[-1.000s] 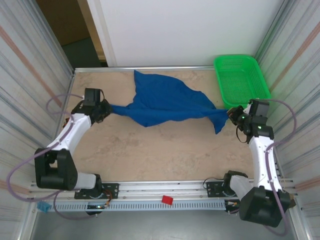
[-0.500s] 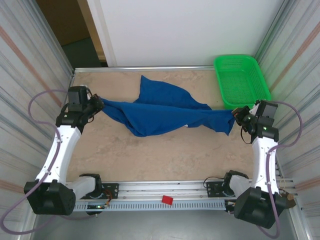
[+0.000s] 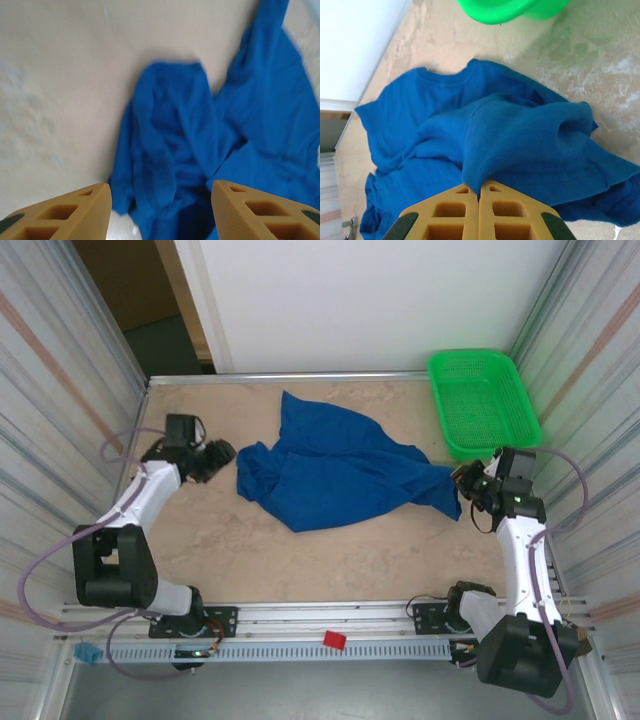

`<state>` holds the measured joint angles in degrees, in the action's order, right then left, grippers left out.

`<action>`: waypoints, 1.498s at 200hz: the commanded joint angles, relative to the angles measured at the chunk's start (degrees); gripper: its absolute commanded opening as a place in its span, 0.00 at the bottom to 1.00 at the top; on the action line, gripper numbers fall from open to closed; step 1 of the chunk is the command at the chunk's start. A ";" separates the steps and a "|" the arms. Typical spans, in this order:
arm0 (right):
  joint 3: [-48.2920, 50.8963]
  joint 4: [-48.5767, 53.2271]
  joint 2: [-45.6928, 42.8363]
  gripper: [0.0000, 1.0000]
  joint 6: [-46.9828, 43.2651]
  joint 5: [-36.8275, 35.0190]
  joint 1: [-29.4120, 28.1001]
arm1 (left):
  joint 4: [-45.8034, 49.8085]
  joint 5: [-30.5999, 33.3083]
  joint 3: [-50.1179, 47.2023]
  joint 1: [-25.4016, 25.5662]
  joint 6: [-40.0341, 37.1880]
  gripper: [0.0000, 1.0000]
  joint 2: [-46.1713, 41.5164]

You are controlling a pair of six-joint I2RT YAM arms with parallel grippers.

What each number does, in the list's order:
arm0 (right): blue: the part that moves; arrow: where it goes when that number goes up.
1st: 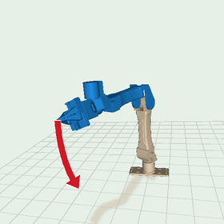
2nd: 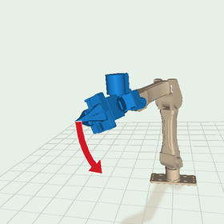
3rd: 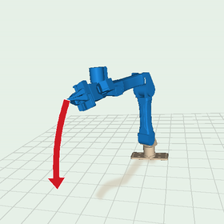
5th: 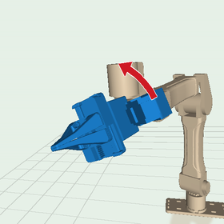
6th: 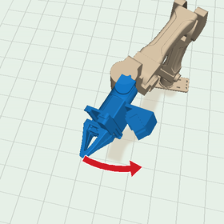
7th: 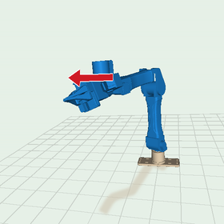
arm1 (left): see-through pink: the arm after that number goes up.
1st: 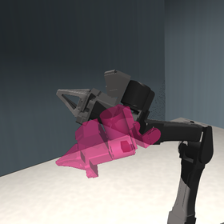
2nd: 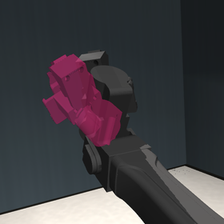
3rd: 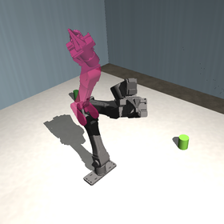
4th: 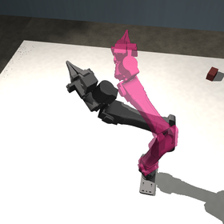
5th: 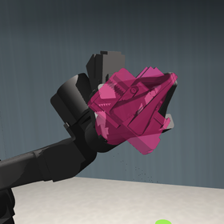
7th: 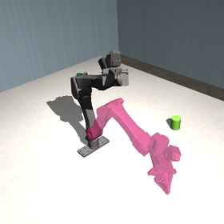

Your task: Fold the inside-out t-shirt

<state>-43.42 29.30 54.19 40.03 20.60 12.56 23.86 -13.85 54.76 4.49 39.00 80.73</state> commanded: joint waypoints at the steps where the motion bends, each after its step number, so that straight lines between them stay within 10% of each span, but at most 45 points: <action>1: -0.58 -1.08 -1.40 0.00 0.60 -0.57 -1.40 | -5.43 1.97 -5.30 5.17 5.80 0.54 -3.73; 105: -2.88 -1.39 -0.25 0.00 0.83 -2.41 -4.64 | -5.97 8.68 -0.09 10.52 5.43 0.51 10.75; 128: -4.43 -2.24 0.73 0.00 1.50 -2.53 -4.65 | -5.84 9.09 3.54 9.74 3.58 0.00 13.78; 213: -28.94 -4.11 9.10 0.00 5.28 0.96 4.30 | 4.27 0.11 30.49 -2.55 -1.57 0.00 -1.76; 285: -32.13 -4.06 9.26 0.00 7.26 4.54 11.38 | -1.12 -5.68 22.93 -11.04 3.86 0.00 -10.29; 299: -28.75 -4.58 7.56 0.00 7.59 6.44 11.10 | -2.33 -7.42 17.34 -11.06 4.94 0.29 -12.57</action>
<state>-75.55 25.39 64.05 46.15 23.81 23.55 23.16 -17.52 79.24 -6.04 41.39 71.26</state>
